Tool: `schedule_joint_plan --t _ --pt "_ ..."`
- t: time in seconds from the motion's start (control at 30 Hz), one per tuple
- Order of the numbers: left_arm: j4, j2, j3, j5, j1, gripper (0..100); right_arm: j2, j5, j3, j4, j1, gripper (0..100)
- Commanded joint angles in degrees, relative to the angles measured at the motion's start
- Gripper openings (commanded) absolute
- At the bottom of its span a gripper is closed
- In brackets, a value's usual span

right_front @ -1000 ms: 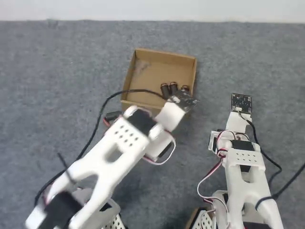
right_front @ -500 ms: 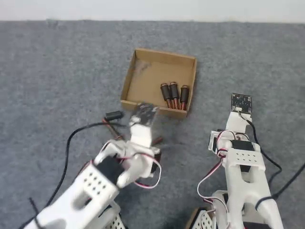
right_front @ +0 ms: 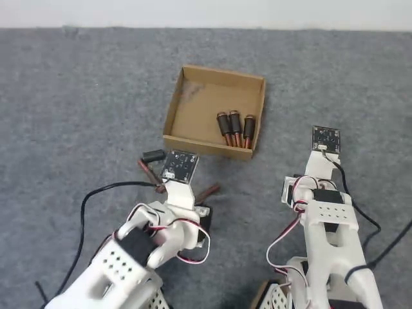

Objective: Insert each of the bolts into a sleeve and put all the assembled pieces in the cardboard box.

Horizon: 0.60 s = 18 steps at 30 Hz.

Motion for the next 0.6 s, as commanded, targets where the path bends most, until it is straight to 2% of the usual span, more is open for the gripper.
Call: schedule_joint_plan --t 0.0,0.13,0.27,0.43,0.57 --pt "0.3 8.0 -5.7 0.9 -2.9 2 -2.5 0.9 -0.2 -0.6 0.6 0.7" --pt "0.2 18.9 -11.2 0.9 -7.6 2 -2.5 0.9 -0.2 -0.7 0.6 0.7" --pt "0.2 27.0 -14.7 0.9 -8.2 1 -2.5 0.9 -0.2 -0.8 0.6 0.7" --pt "0.1 31.6 -15.5 1.0 -8.4 1 -2.5 0.9 -0.2 -0.8 0.6 0.7" --pt "0.0 33.6 -15.6 3.9 -8.4 1 -2.5 0.9 -0.2 -0.8 0.6 0.7"
